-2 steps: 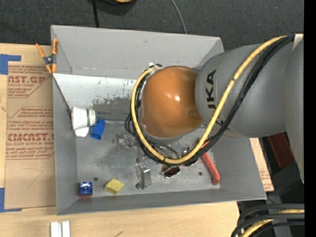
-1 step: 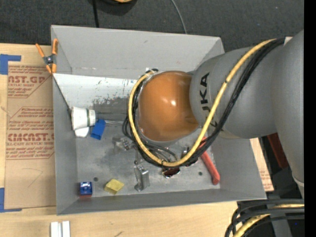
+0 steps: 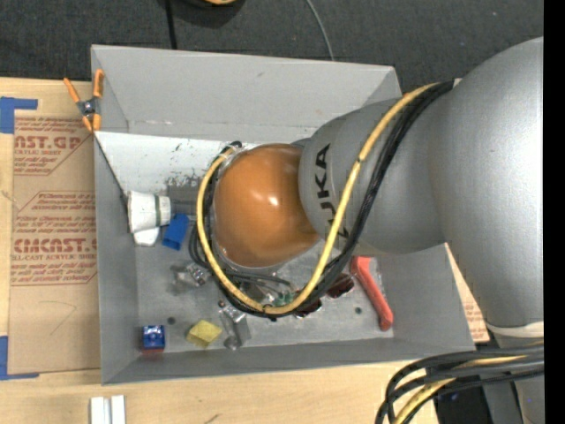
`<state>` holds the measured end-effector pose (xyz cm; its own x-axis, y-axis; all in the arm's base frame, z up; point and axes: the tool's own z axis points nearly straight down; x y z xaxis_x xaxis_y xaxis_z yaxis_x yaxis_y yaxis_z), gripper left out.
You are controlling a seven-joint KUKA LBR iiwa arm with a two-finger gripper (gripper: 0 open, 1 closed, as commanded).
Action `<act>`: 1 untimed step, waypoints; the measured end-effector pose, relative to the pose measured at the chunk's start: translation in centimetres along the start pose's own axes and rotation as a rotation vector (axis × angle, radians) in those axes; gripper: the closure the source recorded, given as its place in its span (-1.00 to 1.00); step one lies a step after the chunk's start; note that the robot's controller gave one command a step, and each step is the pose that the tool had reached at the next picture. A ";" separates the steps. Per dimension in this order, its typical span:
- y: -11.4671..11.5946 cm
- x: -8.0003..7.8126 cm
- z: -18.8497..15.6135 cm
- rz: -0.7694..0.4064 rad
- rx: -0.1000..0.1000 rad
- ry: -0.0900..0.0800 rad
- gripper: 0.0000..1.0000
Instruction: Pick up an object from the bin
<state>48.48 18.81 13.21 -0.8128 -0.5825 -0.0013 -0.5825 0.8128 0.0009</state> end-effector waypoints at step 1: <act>0.4 -0.3 2.1 -0.100 0.000 -0.006 -1.00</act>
Offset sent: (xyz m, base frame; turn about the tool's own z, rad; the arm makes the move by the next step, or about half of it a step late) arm -0.0058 -0.0034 -0.0609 -0.2927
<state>48.51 19.33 11.09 -0.7509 -0.6604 -0.0070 -0.6604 0.7509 0.0004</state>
